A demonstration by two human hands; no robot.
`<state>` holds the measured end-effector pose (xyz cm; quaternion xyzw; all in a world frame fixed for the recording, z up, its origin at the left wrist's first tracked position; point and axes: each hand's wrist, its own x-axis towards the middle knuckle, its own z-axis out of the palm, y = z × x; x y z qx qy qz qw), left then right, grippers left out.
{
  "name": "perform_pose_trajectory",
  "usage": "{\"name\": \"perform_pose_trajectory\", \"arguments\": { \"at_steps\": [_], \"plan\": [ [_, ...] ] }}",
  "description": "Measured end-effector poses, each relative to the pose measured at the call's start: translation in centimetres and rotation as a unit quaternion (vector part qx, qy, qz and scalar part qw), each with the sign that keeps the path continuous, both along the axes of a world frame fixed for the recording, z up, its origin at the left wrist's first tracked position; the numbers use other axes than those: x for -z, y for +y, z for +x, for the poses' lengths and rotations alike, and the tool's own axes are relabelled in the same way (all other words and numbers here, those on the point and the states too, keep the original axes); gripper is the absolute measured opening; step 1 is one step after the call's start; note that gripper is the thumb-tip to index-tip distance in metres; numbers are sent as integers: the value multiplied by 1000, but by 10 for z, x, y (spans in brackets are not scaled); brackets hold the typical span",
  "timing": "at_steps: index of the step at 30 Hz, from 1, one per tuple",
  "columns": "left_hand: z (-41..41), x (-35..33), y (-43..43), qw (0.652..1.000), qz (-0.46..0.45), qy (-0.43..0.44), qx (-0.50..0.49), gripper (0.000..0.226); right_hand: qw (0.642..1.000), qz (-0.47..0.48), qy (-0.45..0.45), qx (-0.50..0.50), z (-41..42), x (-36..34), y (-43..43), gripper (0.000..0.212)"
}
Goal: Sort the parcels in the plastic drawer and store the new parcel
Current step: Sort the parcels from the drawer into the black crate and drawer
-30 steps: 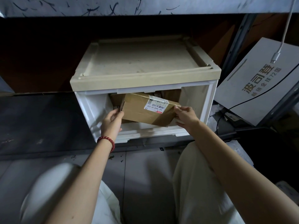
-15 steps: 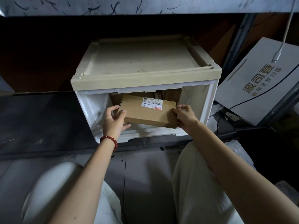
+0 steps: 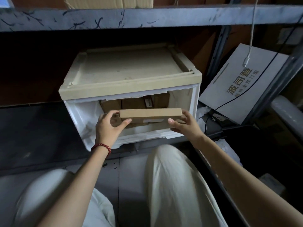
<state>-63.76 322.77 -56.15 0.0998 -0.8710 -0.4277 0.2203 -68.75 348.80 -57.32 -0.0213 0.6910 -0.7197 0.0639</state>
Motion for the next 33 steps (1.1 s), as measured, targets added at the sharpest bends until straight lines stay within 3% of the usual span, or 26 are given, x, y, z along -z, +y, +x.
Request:
{"name": "perform_pose_trajectory", "arguments": {
  "at_steps": [7, 15, 24, 33],
  "plan": [
    [9, -36, 41, 996, 87, 15, 30, 32, 987, 111, 92, 75, 17, -13, 30, 32],
    [-7, -48, 98, 991, 17, -46, 124, 32, 983, 48, 61, 164, 30, 0, 94, 25],
    [-25, -32, 193, 973, 34, -90, 212, 33, 963, 31, 34, 265, 58, 24, 179, 31],
    [-29, 3, 312, 946, 42, -156, 281, 42, 917, 134, -34, 374, 109, 37, 273, 56]
  ]
}}
